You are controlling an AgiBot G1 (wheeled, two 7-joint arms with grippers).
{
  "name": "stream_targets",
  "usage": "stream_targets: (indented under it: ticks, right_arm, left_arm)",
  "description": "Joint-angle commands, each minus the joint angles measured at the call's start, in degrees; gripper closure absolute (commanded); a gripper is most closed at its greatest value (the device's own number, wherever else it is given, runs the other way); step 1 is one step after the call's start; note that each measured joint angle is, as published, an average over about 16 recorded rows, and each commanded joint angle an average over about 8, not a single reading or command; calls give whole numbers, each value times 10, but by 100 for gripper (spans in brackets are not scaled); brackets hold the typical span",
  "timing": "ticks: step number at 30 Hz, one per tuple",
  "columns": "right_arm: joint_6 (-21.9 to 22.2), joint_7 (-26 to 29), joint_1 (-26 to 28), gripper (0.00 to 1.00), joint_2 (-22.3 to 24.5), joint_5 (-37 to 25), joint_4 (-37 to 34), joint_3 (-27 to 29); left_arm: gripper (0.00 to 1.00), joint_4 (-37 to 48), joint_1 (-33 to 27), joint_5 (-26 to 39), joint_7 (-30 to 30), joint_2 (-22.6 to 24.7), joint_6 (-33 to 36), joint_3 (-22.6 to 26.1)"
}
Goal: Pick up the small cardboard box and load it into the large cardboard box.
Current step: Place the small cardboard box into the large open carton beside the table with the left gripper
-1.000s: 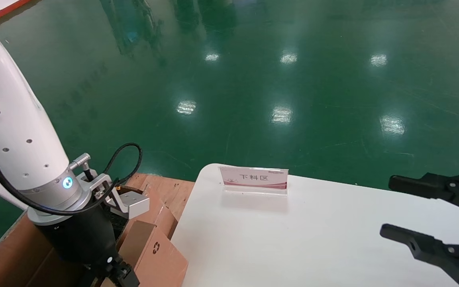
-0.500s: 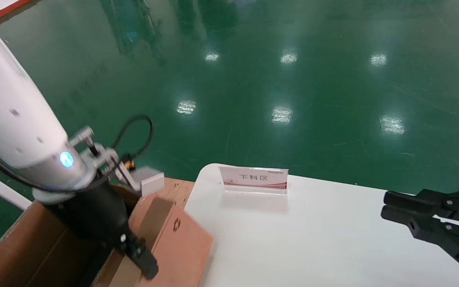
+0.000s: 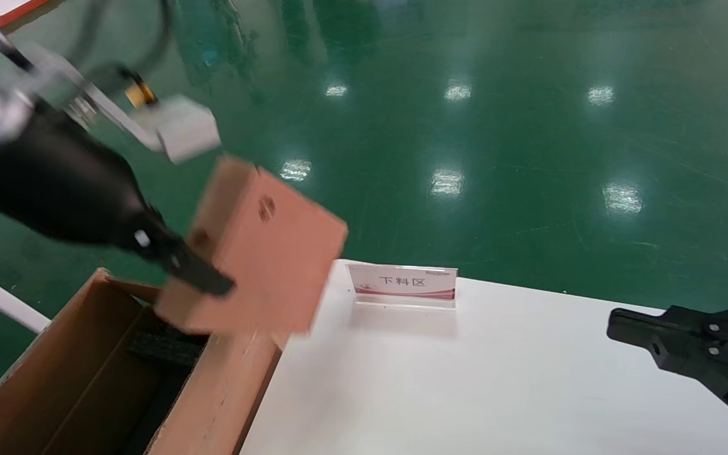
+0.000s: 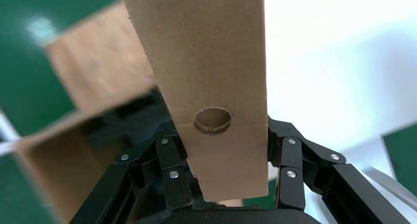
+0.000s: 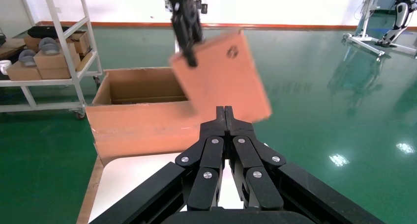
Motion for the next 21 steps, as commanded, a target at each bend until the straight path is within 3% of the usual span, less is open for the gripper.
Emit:
stream_targets:
  ticks: [1, 13, 21]
  right_arm:
    - [0, 0, 0, 0, 0, 0, 0, 0]
    - [0, 0, 0, 0, 0, 0, 0, 0]
    - [0, 0, 0, 0, 0, 0, 0, 0]
  left_arm:
    - [100, 1, -35, 5, 9, 0, 2, 10]
    - [100, 3, -130, -12, 11, -17, 5, 44]
    - [100, 1, -215, -60, -22, 5, 6, 143]
